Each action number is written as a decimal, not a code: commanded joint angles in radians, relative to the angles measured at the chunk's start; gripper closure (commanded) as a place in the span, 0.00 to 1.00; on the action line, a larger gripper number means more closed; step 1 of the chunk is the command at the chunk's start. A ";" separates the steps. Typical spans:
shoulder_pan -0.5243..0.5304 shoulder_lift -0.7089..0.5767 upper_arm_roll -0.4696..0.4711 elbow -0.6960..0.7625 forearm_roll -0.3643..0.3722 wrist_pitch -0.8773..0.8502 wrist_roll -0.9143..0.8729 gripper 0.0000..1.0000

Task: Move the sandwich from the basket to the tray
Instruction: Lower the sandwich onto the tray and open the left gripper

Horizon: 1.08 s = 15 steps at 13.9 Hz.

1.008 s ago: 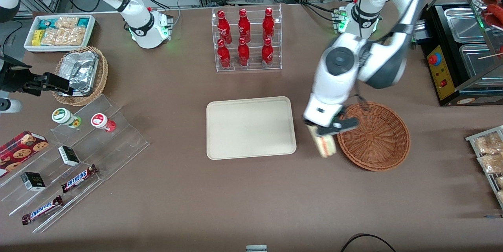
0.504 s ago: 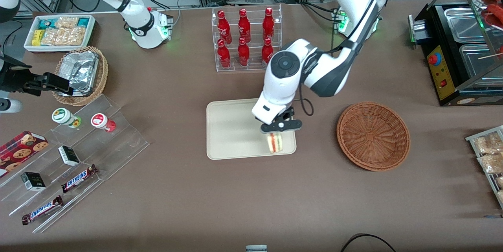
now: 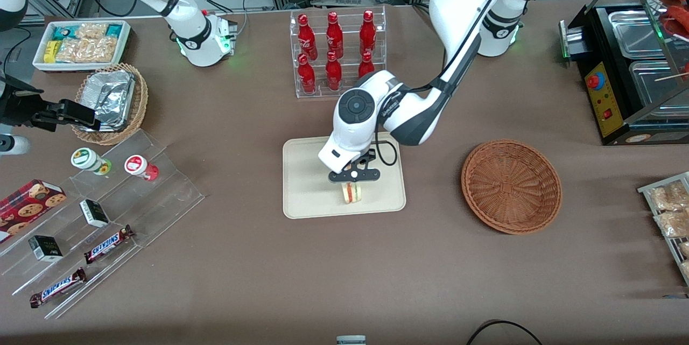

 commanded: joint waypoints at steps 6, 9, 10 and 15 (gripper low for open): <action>-0.034 0.071 0.008 0.033 -0.011 0.012 0.028 1.00; -0.047 0.074 0.006 0.030 -0.011 0.010 0.028 0.86; -0.049 0.074 0.006 0.029 -0.011 0.010 0.030 0.55; -0.044 0.056 0.006 0.030 -0.010 -0.003 0.022 0.00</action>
